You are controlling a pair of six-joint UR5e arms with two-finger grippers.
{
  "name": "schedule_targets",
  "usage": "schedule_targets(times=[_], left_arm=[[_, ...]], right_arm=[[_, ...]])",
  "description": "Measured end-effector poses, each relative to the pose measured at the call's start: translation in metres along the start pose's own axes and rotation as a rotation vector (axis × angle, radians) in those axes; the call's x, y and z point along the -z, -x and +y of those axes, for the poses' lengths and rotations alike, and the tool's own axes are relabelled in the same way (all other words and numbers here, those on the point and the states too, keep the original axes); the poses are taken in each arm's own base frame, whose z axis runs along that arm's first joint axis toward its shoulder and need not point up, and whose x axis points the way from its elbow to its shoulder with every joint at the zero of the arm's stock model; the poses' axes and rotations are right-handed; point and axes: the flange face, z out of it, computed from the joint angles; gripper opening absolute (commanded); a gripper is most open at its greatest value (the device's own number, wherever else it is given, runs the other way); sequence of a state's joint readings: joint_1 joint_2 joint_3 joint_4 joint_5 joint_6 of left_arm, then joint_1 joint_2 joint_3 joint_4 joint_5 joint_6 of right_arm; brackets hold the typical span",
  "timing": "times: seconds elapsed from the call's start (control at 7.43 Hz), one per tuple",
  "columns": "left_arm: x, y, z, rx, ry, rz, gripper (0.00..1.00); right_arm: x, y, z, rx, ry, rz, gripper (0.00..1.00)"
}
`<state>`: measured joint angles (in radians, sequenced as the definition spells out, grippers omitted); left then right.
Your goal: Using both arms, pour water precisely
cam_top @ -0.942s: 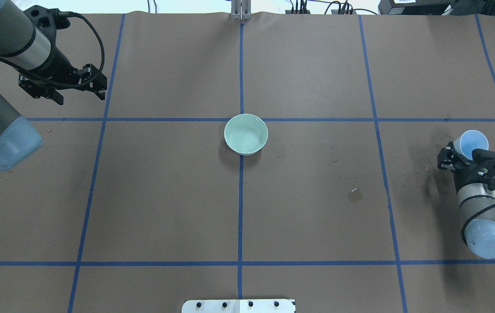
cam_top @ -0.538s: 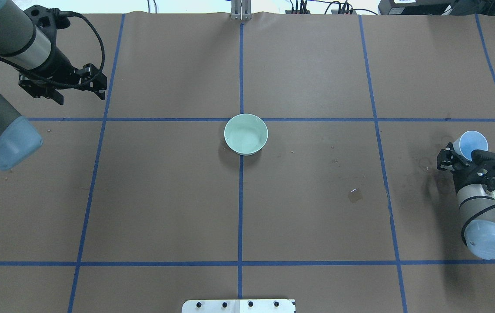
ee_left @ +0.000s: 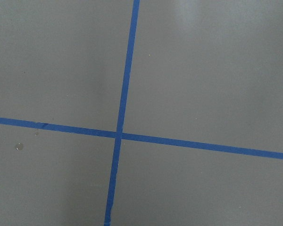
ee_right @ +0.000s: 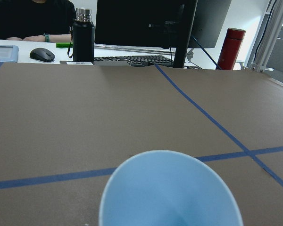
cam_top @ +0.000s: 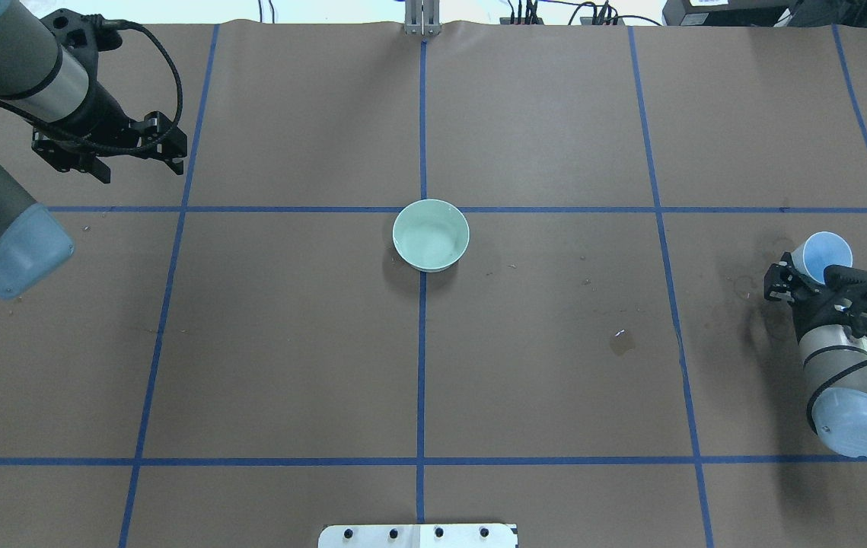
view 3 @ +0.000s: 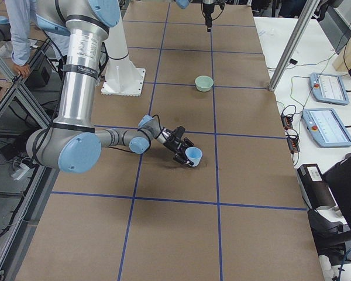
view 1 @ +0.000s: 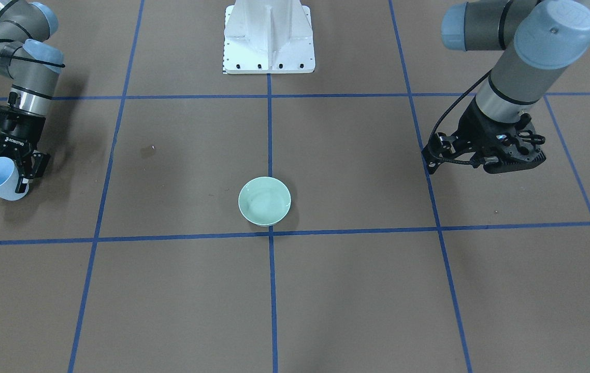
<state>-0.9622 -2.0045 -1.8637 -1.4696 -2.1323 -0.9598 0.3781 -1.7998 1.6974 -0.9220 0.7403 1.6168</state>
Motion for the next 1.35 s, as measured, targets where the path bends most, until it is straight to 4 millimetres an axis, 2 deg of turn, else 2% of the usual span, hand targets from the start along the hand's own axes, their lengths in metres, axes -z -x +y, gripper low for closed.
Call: schedule_targets(times=[0.4,1.35], left_arm=[[-0.0005,-0.0001,-0.0001,-0.001,0.001,0.000,1.00],[-0.0006,-0.0002,-0.0001,-0.002,0.002,0.000,1.00]], right_arm=[[-0.0001,-0.0004,0.0005,0.000,0.000,0.000,0.97],[0.0028,0.0011,-0.0019,-0.003,0.000,-0.006,0.99]])
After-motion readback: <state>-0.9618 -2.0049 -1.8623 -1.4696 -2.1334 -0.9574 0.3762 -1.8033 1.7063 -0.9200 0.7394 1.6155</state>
